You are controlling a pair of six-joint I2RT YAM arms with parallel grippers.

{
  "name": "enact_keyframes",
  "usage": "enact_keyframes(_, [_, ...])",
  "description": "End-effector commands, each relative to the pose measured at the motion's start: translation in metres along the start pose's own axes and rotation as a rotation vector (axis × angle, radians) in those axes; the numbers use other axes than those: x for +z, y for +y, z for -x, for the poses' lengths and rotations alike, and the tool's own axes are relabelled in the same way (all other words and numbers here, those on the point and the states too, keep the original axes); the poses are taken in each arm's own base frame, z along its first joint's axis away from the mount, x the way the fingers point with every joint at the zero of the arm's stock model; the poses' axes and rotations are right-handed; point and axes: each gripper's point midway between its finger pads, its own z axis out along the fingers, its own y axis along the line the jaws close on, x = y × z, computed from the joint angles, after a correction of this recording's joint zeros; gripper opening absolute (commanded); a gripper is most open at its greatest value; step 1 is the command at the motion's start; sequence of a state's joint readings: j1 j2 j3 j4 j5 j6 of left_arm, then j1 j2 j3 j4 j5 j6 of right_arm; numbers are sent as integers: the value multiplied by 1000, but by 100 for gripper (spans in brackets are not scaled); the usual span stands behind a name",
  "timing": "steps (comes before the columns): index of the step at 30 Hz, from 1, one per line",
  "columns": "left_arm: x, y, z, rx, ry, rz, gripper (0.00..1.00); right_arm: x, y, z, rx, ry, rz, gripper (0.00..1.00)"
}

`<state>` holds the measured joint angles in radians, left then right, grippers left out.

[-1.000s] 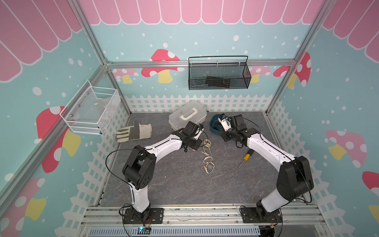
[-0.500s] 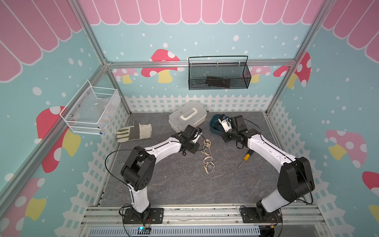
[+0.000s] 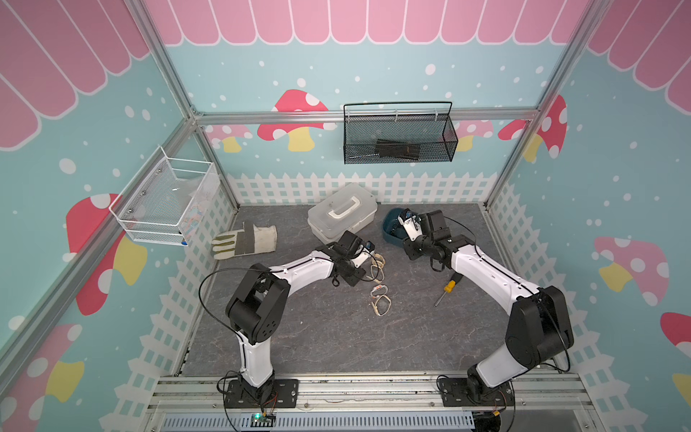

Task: Put the watch into the storage box
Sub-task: Pick up the watch at the center of the board.

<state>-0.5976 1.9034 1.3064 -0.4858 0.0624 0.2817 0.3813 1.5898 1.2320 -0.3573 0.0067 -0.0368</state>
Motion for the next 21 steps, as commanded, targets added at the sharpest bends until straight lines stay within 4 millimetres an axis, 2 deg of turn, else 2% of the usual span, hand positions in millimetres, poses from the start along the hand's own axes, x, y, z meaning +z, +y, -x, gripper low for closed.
enact_keyframes(1, [11, 2, -2, 65, 51, 6, 57, 2, 2, -1, -4, 1, 4, 39])
enact_keyframes(9, [20, 11, -4, 77, 87, 45, 55, 1, 1, -1, -11, 4, 0, 39])
enact_keyframes(21, [27, 11, -9, 73, 127, 37, 40, -1, 0, 4, -14, -1, -3, 39])
